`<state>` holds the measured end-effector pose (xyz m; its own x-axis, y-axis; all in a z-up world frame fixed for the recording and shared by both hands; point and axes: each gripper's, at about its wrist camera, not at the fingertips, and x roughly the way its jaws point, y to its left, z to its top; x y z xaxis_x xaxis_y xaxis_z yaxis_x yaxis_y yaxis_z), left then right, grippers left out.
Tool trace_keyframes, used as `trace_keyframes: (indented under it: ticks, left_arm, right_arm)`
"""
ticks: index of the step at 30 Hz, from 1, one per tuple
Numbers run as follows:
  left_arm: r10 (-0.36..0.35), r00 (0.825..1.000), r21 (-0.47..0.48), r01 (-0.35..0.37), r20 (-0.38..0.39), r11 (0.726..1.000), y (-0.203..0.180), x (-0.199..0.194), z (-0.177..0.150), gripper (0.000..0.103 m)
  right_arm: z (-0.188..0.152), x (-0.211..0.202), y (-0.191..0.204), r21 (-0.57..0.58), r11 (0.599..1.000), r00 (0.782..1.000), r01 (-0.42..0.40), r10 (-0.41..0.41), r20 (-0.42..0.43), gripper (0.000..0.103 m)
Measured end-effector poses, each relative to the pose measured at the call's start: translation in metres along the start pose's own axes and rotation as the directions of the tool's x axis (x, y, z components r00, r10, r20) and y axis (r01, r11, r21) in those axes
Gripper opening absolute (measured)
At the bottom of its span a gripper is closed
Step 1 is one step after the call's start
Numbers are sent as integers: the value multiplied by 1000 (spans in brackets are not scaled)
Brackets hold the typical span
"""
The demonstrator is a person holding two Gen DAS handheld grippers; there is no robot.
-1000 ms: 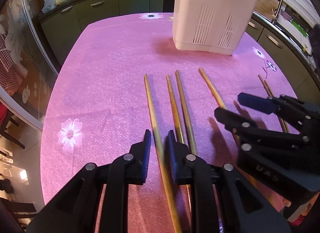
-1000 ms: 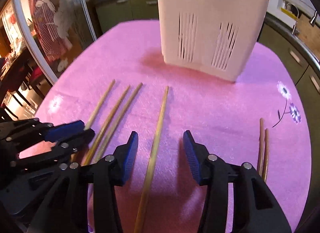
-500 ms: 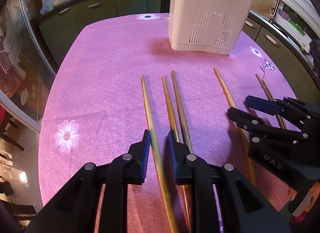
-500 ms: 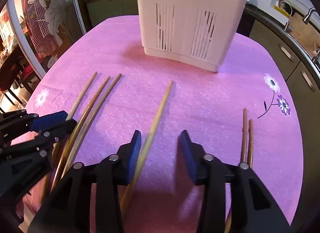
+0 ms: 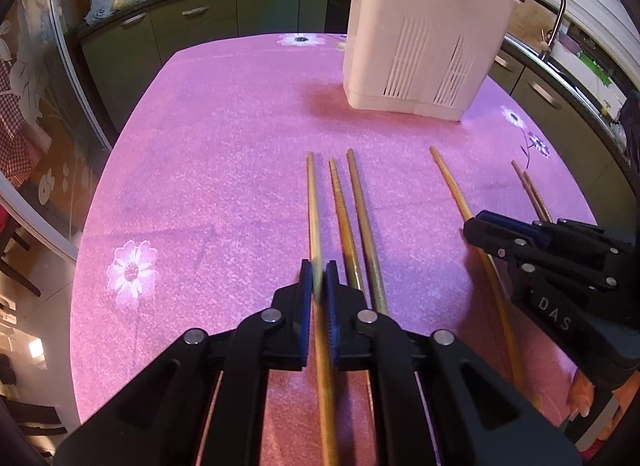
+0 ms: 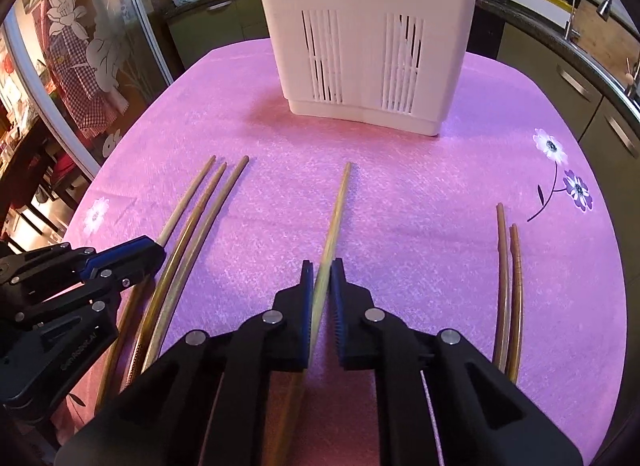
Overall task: Organize utensils
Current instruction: 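Lift both chopsticks and drop them into the caddy with both tools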
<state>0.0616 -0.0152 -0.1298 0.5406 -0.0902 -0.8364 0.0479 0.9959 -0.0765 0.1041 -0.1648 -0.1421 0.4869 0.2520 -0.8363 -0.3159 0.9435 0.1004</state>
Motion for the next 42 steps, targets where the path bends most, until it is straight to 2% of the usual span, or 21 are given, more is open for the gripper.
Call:
trace_keyframes:
  ticks: [4, 9, 17, 23, 35, 37, 42]
  left_arm:
    - [-16, 1000, 5, 16, 6, 1000, -2, 0, 1, 7]
    - [-34, 999, 16, 33, 38, 999, -8, -10, 5, 7]
    - [-67, 987, 32, 63, 143, 997, -15, -48, 26, 7]
    - [-87, 970, 55, 76, 226, 996, -20, -83, 42, 7]
    - [-126, 926, 114, 91, 355, 989, -34, -135, 80, 7]
    - [-142, 913, 127, 100, 381, 987, -38, -146, 92, 7]
    - [-163, 867, 163, 96, 472, 982, -54, -174, 135, 7]
  right_arm:
    - [2, -20, -5, 23, 999, 998, -26, 24, 63, 7]
    - [11, -56, -17, 51, 997, 985, -59, 50, 167, 7]
    - [16, -118, -33, 78, 990, 936, -121, 87, 340, 7]
    - [17, -152, -39, 76, 986, 911, -148, 106, 398, 7]
    - [28, -191, -44, 60, 985, 880, -160, 115, 460, 7]
    - [31, -197, -45, 57, 986, 875, -155, 110, 472, 7]
    - [33, -203, -51, 64, 986, 867, -154, 104, 487, 7]
